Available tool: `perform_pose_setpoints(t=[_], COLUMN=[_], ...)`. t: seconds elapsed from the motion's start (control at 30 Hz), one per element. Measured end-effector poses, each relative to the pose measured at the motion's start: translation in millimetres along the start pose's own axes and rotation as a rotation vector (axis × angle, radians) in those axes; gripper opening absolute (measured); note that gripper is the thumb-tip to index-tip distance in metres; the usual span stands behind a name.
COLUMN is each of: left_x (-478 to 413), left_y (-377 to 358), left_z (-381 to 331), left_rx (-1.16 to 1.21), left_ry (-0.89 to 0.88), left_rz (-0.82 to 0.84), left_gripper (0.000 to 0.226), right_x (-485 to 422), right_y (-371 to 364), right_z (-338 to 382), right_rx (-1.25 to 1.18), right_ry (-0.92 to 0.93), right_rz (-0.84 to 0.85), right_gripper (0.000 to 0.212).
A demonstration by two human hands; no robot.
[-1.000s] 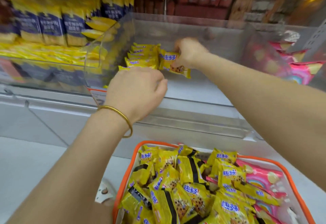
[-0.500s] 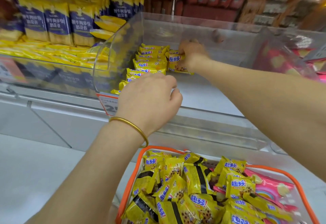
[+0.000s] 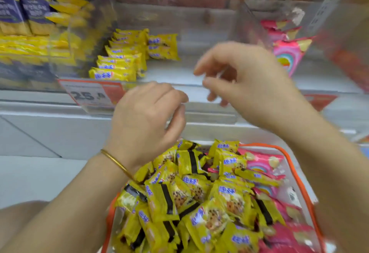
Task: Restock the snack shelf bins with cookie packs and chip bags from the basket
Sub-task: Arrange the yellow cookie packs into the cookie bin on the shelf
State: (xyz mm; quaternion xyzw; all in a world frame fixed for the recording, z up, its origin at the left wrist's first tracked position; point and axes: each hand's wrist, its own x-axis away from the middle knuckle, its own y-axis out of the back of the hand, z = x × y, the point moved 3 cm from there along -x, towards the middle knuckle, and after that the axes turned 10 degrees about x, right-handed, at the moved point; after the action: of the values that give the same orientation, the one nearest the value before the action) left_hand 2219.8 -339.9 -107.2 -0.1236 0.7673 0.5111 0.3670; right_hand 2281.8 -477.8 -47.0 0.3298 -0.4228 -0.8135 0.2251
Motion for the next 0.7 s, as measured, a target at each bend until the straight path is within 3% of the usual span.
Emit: perform_pose_setpoints(t=[0.1,0.27,0.47,0.6,0.7], left_x=[16,29,36,36,36], left_y=[-24,-54,-73,-78,-79], left_z=[-21,-26,-20,-21,-21], left_rx=[0.044,0.114,0.094,0.103,0.105], left_ry=[-0.013,0.092,0.136,0.116,0.104], left_rz=[0.133,0.353,0.499,0.513,0.518], left_gripper=[0.019,0.024,0.029,0.032,0.033], right_x=[44,88,124,136,140], right_y=[-29,-116,-126,-137,-143], right_z=[-40,-125,-163,-173,-178], right_rx=[-0.018,0.412,0.571,0.489,0.426], right_ry=[-0.159,-0.323,-0.515,-0.584,-0.599], right_rz=[0.224,0.716,0.820,0.804,0.780], right_gripper=[0.018,0.029,0.041,0.067,0.066])
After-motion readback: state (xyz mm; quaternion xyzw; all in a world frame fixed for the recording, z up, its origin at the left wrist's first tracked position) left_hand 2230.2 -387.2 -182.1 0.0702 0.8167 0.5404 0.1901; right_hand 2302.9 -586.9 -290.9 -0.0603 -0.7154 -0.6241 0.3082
